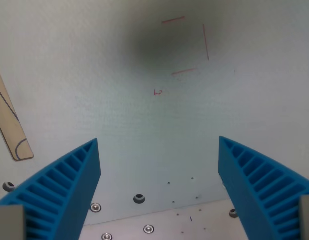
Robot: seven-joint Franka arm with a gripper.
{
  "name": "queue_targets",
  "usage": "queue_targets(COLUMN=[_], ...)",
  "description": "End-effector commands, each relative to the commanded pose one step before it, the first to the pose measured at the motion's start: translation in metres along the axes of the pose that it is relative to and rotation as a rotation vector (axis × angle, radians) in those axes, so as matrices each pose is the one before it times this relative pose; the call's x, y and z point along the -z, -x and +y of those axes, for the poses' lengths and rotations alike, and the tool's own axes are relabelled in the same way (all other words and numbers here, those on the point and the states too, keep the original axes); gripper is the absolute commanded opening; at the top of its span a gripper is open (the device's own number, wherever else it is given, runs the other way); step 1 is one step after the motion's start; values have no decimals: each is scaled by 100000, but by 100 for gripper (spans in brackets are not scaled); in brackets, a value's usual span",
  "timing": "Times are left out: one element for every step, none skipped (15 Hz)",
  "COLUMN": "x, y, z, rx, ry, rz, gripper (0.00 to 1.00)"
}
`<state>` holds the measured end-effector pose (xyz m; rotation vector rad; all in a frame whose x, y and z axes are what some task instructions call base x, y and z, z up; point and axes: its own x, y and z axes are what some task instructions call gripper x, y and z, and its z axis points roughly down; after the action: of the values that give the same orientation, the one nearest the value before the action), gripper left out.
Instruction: Rotate around base negative z
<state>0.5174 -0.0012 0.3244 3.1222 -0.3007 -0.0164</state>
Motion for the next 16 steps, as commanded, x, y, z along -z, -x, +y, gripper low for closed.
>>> queue_targets(x=[132,0,0,0,0,0,0,0,0,0,0,0,0,0,0,0], y=[7,0,0,0,0,0,0,0,0,0,0,0,0,0,0,0], z=[6,0,0,0,0,0,0,0,0,0,0,0,0,0,0,0], rx=[-13425,-1333,-1333,-1333,-1333,-1333,-1333,-1333,-1333,-1333,-1333,-1333,-1333,-1333,-1333,-1333], ry=[-283,-13,-13,-13,-13,-13,-13,-13,-13,-12,-12,-12,-12,-12,-12,-12], rz=[141,-8,-8,-8,-8,-8,-9,-9,-9,-9,-9,-9,-9,-10,-10,-10], gripper=[100,100,100,100,100,100,100,100,100,100,100,100,100,100,100,100])
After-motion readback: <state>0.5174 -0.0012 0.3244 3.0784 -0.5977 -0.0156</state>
